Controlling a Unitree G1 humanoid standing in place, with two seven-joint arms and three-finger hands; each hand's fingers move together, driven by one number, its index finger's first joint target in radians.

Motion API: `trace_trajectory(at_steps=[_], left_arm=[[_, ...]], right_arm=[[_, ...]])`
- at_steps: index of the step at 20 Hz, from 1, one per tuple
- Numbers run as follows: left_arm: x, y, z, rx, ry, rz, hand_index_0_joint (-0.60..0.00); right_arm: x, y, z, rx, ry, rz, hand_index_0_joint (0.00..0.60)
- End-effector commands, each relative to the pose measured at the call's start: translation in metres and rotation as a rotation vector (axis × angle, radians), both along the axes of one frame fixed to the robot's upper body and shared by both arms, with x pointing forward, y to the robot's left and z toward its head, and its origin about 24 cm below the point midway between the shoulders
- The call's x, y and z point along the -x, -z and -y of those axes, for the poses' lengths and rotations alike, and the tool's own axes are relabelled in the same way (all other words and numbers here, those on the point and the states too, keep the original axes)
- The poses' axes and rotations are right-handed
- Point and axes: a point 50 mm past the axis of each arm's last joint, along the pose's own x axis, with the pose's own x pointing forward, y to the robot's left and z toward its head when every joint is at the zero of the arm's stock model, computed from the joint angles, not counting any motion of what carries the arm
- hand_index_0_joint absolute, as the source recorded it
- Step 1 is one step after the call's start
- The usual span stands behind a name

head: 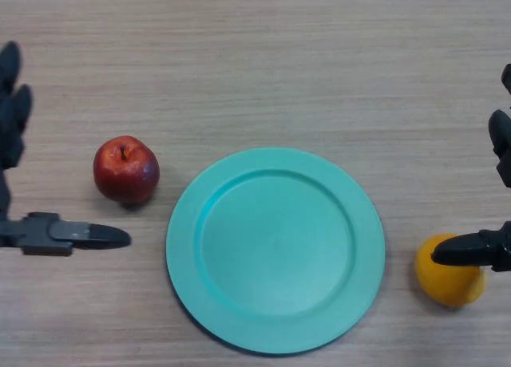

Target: Pick up the yellow pear and place it on the plate

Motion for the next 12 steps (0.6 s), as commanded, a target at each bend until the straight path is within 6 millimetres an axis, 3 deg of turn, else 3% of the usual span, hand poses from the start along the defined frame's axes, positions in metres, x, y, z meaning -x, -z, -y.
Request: trace_trajectory(at_steps=[1, 8, 12], left_arm=[[0.005, -0.041, -0.006, -0.091, -0.023, 0.238, 0.000], [0.007, -0.039, -0.006, -0.086, -0.020, 0.236, 0.000], [0.009, -0.038, -0.009, -0.081, -0.016, 0.217, 0.000]], right_arm=[[0.009, -0.036, 0.004, 0.020, -0.010, 0.221, 0.000], [0.015, -0.035, 0.006, 0.047, -0.015, 0.235, 0.000], [0.022, -0.027, 0.018, 0.101, 0.019, 0.226, 0.000]])
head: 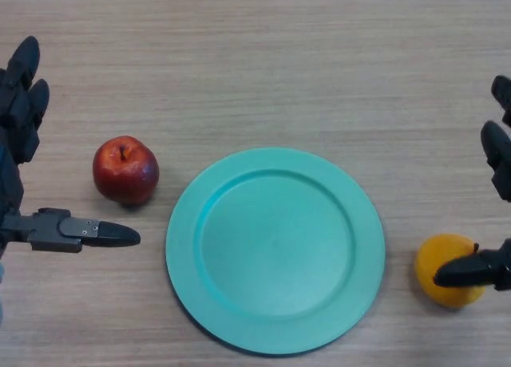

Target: Pick up the yellow pear and place it on the plate

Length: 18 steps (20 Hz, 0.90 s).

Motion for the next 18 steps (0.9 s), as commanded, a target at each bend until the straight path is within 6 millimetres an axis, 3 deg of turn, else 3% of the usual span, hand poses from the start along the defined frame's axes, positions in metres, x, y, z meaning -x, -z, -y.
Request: trace_trajectory(at_steps=[1, 5, 13, 18], left_arm=[[0.010, -0.037, -0.011, -0.079, -0.023, 0.210, 0.000], [0.011, -0.033, -0.013, -0.080, -0.036, 0.205, 0.000], [0.010, -0.031, -0.013, -0.092, -0.055, 0.187, 0.000], [0.010, -0.030, -0.012, -0.093, -0.053, 0.178, 0.000]], right_arm=[[0.012, -0.029, 0.018, 0.082, 0.075, 0.243, 0.000], [0.017, -0.011, 0.026, 0.151, 0.129, 0.251, 0.000], [0.010, 0.048, 0.045, 0.315, 0.333, 0.289, 0.000], [-0.005, 0.074, 0.039, 0.276, 0.374, 0.224, 0.000]])
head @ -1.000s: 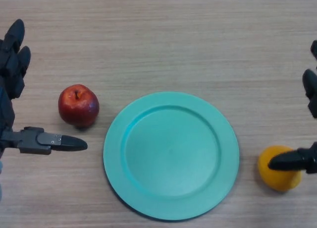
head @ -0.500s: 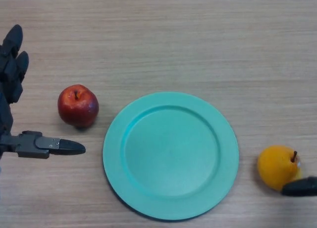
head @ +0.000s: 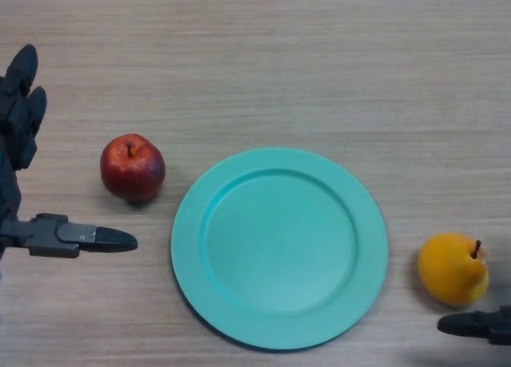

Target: Pick up the yellow pear and place it on the plate

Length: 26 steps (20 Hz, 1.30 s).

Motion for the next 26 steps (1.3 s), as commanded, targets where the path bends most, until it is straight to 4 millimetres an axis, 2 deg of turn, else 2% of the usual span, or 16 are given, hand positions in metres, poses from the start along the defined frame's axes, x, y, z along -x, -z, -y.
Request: trace_trajectory(at_steps=[1, 7, 9, 10, 11, 12, 13, 14, 22, 25, 26], left_arm=[[0.009, -0.035, -0.010, -0.090, -0.041, 0.204, 0.000], [0.013, -0.036, -0.017, -0.080, -0.063, 0.231, 0.000], [0.014, -0.037, -0.019, -0.071, -0.069, 0.232, 0.000], [0.014, -0.037, -0.020, -0.070, -0.069, 0.232, 0.000], [0.015, -0.037, -0.020, -0.068, -0.069, 0.230, 0.000], [0.015, -0.037, -0.021, -0.069, -0.070, 0.229, 0.000], [0.016, -0.036, -0.022, -0.072, -0.073, 0.225, 0.000], [0.016, -0.036, -0.024, -0.076, -0.076, 0.222, 0.000], [0.016, -0.034, -0.026, -0.072, -0.078, 0.220, 0.000], [0.018, -0.035, -0.027, -0.073, -0.084, 0.219, 0.000], [0.018, -0.033, -0.026, -0.070, -0.081, 0.210, 0.000]], right_arm=[[-0.011, -0.032, 0.006, 0.014, 0.021, 0.224, 0.000], [-0.027, -0.012, -0.010, -0.012, 0.007, 0.167, 0.000], [-0.032, -0.006, -0.010, 0.046, 0.033, 0.155, 0.000], [-0.032, -0.005, -0.009, 0.060, 0.038, 0.155, 0.101], [-0.033, -0.002, -0.008, 0.102, 0.053, 0.147, 0.250], [-0.033, 0.000, -0.007, 0.153, 0.063, 0.132, 0.350], [-0.033, 0.004, -0.004, 0.251, 0.081, 0.108, 0.500], [-0.033, 0.008, -0.003, 0.335, 0.090, 0.083, 0.600], [-0.038, -0.008, -0.015, 0.377, 0.037, 0.066, 0.600], [-0.045, -0.032, -0.041, 0.186, -0.057, 0.099, 0.600], [-0.048, -0.039, -0.049, 0.176, -0.080, 0.108, 0.600]])
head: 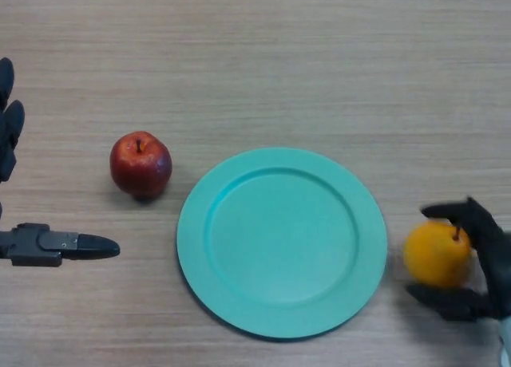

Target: Pick up the yellow pear and place it on the plate

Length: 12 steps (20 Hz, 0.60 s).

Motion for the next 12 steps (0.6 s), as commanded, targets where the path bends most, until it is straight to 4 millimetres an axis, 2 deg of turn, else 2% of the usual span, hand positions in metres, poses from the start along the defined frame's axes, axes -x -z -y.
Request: trace_trajectory(at_steps=[1, 3, 7, 9, 12], left_arm=[[0.012, -0.041, -0.012, -0.083, -0.024, 0.230, 0.000], [0.012, -0.041, -0.012, -0.075, -0.023, 0.230, 0.000], [0.012, -0.041, -0.013, -0.068, -0.027, 0.229, 0.000], [0.013, -0.041, -0.013, -0.057, -0.024, 0.222, 0.000], [0.015, -0.040, -0.013, -0.052, -0.019, 0.200, 0.000]], right_arm=[[-0.015, -0.048, -0.017, -0.076, -0.078, 0.202, 0.600], [-0.020, -0.059, -0.040, -0.184, -0.136, 0.218, 0.600], [-0.031, -0.063, -0.083, -0.178, -0.229, 0.304, 0.600], [-0.030, -0.057, -0.100, -0.221, -0.252, 0.291, 0.600], [-0.032, -0.049, -0.110, -0.255, -0.234, 0.277, 0.600]])
